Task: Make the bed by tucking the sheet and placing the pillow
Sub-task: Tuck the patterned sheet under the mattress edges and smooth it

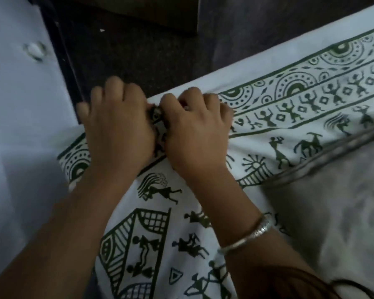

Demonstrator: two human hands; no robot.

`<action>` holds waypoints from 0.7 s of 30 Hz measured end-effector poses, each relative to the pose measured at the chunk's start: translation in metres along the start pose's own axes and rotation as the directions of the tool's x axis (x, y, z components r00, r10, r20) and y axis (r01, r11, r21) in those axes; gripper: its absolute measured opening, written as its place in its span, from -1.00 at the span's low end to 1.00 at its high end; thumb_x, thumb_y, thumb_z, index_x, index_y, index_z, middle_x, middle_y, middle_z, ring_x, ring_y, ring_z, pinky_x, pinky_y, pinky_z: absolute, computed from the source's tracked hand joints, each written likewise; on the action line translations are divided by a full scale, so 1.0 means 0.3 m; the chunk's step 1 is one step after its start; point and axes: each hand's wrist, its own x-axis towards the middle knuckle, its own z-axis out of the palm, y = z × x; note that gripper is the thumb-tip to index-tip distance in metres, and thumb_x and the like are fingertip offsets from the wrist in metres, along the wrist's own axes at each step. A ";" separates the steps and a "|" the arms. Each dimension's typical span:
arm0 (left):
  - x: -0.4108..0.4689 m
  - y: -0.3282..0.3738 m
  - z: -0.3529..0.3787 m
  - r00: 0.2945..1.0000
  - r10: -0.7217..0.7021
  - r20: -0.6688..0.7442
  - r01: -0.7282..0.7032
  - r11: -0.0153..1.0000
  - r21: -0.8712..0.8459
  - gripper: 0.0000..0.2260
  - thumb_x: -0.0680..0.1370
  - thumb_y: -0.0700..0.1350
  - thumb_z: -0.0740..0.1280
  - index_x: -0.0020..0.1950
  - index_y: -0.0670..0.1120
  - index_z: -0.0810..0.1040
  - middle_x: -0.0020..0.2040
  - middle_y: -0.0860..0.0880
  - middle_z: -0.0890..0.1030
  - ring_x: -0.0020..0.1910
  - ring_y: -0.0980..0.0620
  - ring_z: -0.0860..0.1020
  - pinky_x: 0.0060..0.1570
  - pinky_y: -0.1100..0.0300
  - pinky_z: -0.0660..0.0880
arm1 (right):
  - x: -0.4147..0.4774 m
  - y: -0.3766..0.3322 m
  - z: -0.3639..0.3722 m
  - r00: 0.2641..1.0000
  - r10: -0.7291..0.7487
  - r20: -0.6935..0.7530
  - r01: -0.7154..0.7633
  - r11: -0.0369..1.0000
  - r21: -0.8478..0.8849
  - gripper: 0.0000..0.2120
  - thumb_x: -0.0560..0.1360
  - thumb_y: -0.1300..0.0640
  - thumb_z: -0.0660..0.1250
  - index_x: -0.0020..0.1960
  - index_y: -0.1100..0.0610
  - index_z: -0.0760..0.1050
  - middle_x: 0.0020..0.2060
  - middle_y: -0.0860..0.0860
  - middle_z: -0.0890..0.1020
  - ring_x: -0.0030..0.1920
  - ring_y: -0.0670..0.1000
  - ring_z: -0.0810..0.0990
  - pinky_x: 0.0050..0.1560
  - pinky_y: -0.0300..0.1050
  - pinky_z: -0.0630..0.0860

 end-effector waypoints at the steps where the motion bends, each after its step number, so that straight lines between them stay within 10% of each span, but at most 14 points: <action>1: 0.000 0.052 -0.009 0.998 0.055 -0.008 -0.056 0.996 -0.066 -0.87 0.53 -0.14 0.23 0.02 -0.15 0.49 0.03 -0.22 0.49 0.01 -0.26 0.43 -0.06 -0.10 0.29 | 0.001 0.044 -0.018 0.999 0.049 -0.002 -0.049 0.999 -0.013 -0.73 0.49 0.05 0.13 0.08 0.02 0.54 -0.04 0.07 0.57 -0.03 0.17 0.49 0.01 0.07 0.30; 6: 0.037 0.380 0.009 0.888 0.459 0.004 -0.414 0.805 -0.425 -0.77 0.51 -0.16 0.22 0.14 -0.17 0.47 0.06 -0.19 0.51 0.02 -0.22 0.47 -0.07 -0.07 0.41 | 0.039 0.382 -0.157 0.896 0.436 -0.084 -0.443 0.890 -0.109 -0.65 0.54 0.04 0.21 0.26 0.19 0.37 0.16 0.24 0.46 0.11 0.28 0.44 0.02 0.06 0.31; 11: 0.085 0.673 0.095 0.826 0.563 0.030 -0.534 0.798 -0.278 -0.80 0.59 -0.13 0.15 0.19 -0.13 0.41 0.13 -0.13 0.47 0.04 -0.15 0.49 -0.22 0.07 0.26 | 0.142 0.630 -0.267 0.652 0.758 0.015 -0.750 0.647 -0.139 -0.47 0.52 -0.12 0.25 0.27 0.26 0.30 0.20 0.24 0.47 0.17 0.25 0.48 0.08 0.03 0.40; 21: 0.189 0.713 0.116 0.810 0.584 0.044 -0.560 0.794 -0.236 -0.84 0.63 -0.13 0.08 0.04 -0.13 0.42 -0.02 -0.12 0.51 -0.25 -0.05 0.53 -0.51 0.14 0.13 | 0.277 0.688 -0.228 0.731 0.647 0.218 -0.631 0.762 -0.147 -0.74 0.60 0.12 0.08 -0.05 0.20 0.51 0.01 0.17 0.59 -0.07 0.13 0.52 -0.16 -0.11 0.28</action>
